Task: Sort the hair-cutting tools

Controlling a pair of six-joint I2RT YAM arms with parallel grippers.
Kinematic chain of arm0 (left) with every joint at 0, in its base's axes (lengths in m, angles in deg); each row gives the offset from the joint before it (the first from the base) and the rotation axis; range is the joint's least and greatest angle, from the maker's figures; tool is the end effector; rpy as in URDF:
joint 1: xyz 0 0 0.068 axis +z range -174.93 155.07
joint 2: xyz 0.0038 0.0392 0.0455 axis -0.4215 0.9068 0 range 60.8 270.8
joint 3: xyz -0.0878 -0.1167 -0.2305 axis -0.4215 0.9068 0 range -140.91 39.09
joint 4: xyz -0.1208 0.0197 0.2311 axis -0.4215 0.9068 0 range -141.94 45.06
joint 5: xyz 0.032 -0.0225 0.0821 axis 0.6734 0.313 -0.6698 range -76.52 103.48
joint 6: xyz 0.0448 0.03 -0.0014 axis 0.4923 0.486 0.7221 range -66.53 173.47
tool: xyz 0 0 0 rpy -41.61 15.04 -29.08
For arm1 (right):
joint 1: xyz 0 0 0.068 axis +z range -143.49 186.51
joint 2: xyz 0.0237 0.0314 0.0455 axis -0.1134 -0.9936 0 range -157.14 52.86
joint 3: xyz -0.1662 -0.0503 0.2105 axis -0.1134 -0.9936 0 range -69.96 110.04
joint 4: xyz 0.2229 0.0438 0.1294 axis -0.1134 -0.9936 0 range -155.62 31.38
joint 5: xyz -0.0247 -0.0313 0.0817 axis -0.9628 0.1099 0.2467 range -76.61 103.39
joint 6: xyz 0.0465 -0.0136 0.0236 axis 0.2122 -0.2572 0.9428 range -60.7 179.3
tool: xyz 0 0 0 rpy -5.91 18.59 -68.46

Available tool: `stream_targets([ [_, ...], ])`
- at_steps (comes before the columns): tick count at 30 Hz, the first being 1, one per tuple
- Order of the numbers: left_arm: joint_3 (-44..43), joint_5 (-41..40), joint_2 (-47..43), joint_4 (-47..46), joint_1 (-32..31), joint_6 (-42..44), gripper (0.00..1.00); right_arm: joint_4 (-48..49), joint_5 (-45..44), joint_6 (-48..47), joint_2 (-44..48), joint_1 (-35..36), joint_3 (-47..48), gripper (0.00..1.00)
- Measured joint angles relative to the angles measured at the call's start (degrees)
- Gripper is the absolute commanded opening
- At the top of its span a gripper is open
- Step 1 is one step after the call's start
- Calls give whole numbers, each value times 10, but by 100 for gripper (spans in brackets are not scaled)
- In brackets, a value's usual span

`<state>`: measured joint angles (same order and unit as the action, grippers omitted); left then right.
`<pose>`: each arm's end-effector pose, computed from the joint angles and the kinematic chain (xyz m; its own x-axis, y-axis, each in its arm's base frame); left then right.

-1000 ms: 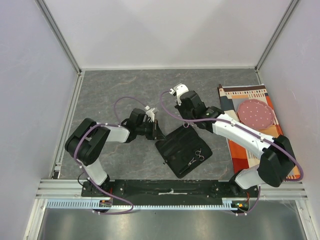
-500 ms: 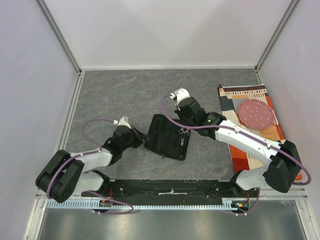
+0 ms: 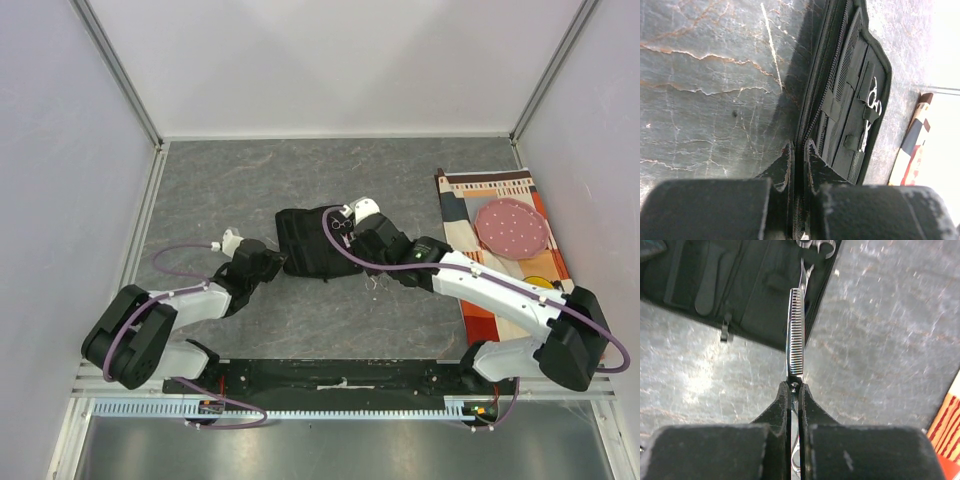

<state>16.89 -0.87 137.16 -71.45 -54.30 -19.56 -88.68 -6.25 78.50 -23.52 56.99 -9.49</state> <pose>0.2128 -0.1096 0.1449 -0.4290 -0.8218 -0.3749 -0.3872 0.5423 -0.7457 0.1904 0.2119 0.2834 -0.6221 -0.2674 -0.7358 -0.3953 0.9186 0.0005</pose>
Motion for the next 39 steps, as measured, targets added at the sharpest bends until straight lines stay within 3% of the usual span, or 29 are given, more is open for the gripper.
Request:
stream_targets([
  [9, 40, 0, 6, -50, -4, -32, 2, -22, 30, 55, 3, 18, -75, 0],
  [15, 55, -1, 0, -68, -12, -38, 2, -4, 38, 82, -48, 31, -76, 0],
  [25, 69, 2, -1, -85, -17, -39, 2, 11, 41, 98, -170, 33, -28, 0],
  [39, 85, 10, -20, -94, -19, -39, 2, 21, 32, 124, -265, 21, 46, 0],
])
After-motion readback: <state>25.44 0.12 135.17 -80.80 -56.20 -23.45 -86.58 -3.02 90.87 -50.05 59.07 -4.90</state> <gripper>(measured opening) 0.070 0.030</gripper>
